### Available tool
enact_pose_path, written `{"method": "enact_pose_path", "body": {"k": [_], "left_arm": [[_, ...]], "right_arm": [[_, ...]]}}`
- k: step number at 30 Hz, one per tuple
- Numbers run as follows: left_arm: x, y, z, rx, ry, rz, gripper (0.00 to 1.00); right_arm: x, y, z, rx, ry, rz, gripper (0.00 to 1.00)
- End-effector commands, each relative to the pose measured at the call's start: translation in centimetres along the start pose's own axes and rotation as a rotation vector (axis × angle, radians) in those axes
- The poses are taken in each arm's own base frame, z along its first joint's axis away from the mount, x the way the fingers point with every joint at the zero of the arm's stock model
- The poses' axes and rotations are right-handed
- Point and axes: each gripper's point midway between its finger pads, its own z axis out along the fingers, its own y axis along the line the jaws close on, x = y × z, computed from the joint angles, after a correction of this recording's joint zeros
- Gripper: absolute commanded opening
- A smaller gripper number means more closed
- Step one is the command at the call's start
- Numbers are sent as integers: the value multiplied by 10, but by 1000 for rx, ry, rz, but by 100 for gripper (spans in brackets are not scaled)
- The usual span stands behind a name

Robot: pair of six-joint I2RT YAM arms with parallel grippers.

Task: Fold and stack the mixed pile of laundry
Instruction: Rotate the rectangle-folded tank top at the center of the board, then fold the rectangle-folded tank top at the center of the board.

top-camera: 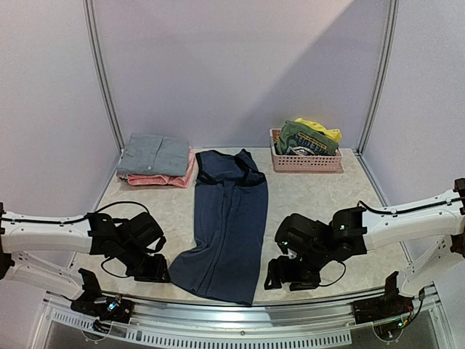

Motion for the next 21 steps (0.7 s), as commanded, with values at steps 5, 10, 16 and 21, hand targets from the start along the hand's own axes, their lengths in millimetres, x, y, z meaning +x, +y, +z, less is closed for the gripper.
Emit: {"method": "enact_pose_path", "body": {"k": [5, 10, 16, 21], "left_arm": [[-35, -1, -3, -33, -142, 39, 39], [-44, -15, 8, -39, -86, 136, 30], [-38, -17, 16, -28, -43, 165, 7], [-23, -17, 21, 45, -27, 86, 1]], "right_arm": [[7, -9, -6, -33, -9, -45, 78], [2, -9, -10, -59, -53, 0, 78], [2, -4, -2, -115, -57, 35, 75], [5, -1, 11, -123, -59, 39, 71]]}}
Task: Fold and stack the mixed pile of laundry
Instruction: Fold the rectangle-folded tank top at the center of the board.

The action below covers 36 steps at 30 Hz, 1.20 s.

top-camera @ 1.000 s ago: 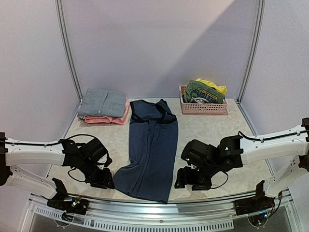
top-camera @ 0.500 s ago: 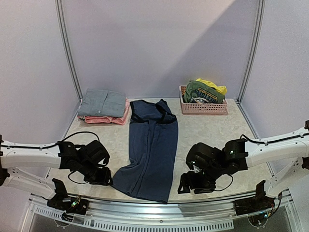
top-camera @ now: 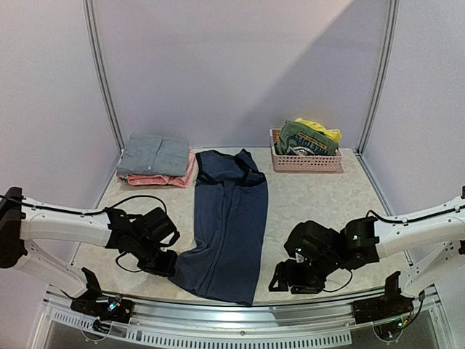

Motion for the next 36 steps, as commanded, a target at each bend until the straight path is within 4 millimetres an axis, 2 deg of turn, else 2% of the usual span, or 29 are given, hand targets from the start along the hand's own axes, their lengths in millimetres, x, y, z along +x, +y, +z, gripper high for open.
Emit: {"method": "enact_pose_path", "body": {"k": [1, 6, 11, 14, 17, 24, 33, 36], "left_arm": [[11, -7, 4, 91, 8, -69, 0], [32, -16, 11, 145, 56, -106, 0], [44, -29, 13, 188, 89, -92, 0], [50, -26, 14, 159, 107, -74, 0], [53, -18, 11, 137, 101, -69, 0], [58, -16, 8, 149, 100, -56, 0], [60, -14, 8, 141, 109, -32, 0], [59, -15, 8, 141, 109, -25, 0]], "right_arm": [[0, 8, 12, -36, -22, 13, 70], [2, 17, 30, -75, -14, 34, 64], [6, 23, 50, -86, 10, 45, 55], [7, 27, 59, -88, 17, 47, 52], [9, 30, 64, -95, 16, 51, 49], [9, 35, 74, -116, 8, 80, 44], [7, 27, 83, -87, 0, 112, 28], [8, 25, 84, -85, 2, 116, 19]]}}
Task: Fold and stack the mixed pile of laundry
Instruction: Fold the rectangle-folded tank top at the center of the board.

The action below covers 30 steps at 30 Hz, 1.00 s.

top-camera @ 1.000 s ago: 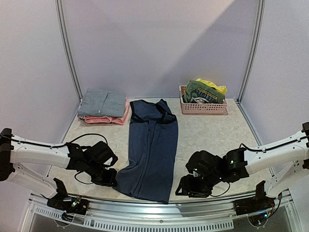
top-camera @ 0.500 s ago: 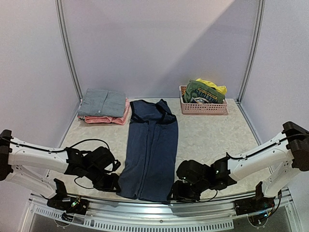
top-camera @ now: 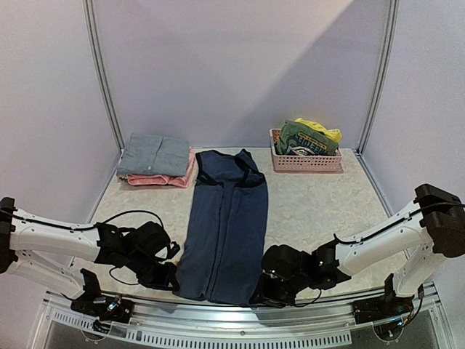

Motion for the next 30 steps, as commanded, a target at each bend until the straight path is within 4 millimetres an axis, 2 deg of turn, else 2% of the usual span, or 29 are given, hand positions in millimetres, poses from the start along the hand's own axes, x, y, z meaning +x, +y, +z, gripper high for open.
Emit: {"method": "enact_pose_path", "body": {"k": [1, 4, 5, 9, 12, 22, 26, 30], "left_arm": [[16, 12, 3, -51, 55, 26, 0], [15, 12, 3, -59, 61, 30, 0], [14, 11, 2, -62, 63, 32, 0], [15, 7, -2, -58, 79, 31, 0], [19, 4, -2, -52, 105, 27, 0], [23, -14, -9, -16, 161, -14, 0], [21, -24, -12, -4, 159, -49, 0], [20, -37, -13, 15, 143, -86, 0]], "right_arm": [[-3, -6, 6, 20, -22, 11, 15], [-3, -7, 4, 34, -21, 8, 2], [-3, -10, 1, 58, -21, 5, 0], [0, -22, -15, 124, -21, -3, 0], [2, -39, -26, 187, -22, 8, 0], [7, -57, -62, 280, -25, -5, 0], [11, -48, -64, 250, -1, -36, 0], [10, -30, -66, 243, 11, -89, 0]]}}
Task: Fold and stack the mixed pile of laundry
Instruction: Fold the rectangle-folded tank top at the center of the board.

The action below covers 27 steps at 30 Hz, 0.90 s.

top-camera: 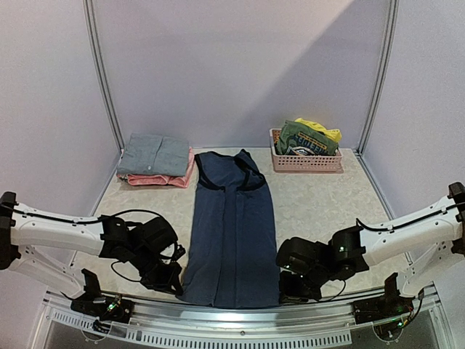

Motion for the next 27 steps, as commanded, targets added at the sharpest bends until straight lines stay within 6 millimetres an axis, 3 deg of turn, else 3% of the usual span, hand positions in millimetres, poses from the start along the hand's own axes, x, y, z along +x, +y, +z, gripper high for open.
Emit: {"method": "enact_pose_path", "body": {"k": [1, 7, 17, 22, 27], "left_arm": [[6, -15, -1, 3, 7, -55, 0], [7, -36, -2, -17, -31, -100, 0], [-21, -56, -42, -118, -159, -120, 0], [-53, -72, -63, -124, -223, -105, 0], [-96, -75, -88, -133, -269, -103, 0]], "right_arm": [[1, 13, -11, 18, 10, -79, 0], [4, 9, -23, 76, 30, -118, 0], [-18, 25, -78, 41, -60, -217, 0], [-49, 25, -99, 50, -109, -201, 0], [-86, 33, -117, 19, -139, -179, 0]]}}
